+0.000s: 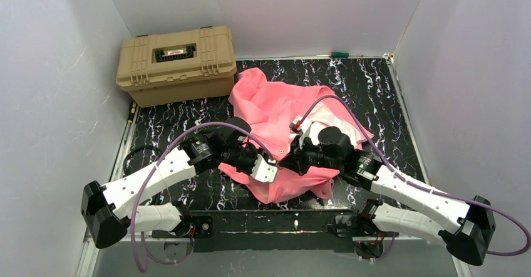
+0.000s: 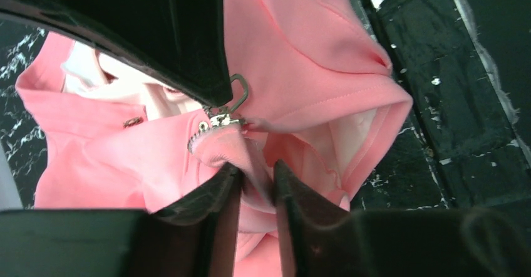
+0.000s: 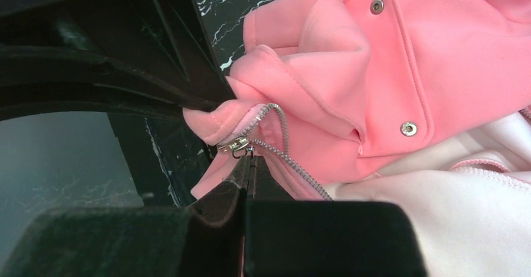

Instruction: Zip up the jacket

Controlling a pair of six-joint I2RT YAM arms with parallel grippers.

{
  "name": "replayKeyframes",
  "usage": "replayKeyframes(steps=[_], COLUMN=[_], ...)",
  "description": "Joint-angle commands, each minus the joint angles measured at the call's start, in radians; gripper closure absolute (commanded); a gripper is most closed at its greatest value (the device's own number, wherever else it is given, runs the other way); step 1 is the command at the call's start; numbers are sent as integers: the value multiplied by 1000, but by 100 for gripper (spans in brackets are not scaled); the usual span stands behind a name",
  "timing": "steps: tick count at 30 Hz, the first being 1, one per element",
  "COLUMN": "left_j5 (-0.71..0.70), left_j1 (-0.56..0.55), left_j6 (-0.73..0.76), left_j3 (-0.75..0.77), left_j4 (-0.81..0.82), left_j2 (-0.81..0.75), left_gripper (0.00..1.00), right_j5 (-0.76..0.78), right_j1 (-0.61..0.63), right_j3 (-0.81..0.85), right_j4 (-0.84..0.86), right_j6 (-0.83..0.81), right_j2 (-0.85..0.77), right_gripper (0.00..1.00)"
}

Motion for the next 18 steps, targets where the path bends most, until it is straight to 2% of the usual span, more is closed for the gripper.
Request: replayKeyframes(steps=[1,3,4,13,18], left_j5=[-116,-159,-179,-270,-306], left_j1=[-8,-16,-21,-62,-74], left_j6=[-113,-134,-143,-190,-204], left_j3=[-7,-35,-43,-51,-57], left_j4=[67,122,144,185,189], left_j2=[-8,-24,-30,-59,-99], left_gripper=[71,59,56,52,45], right_j5=[-39,-41,-41,-46,-46], right_j1=[-7,-7,-7,-7,-14], right_j3=[57,57,57,57,65], right_j4=[25,23,22,27,26], right_j6=[13,15,15,13,10], right_j2=[-6,-9,-8,-5,-3], right_gripper=[99,99,99,99,99])
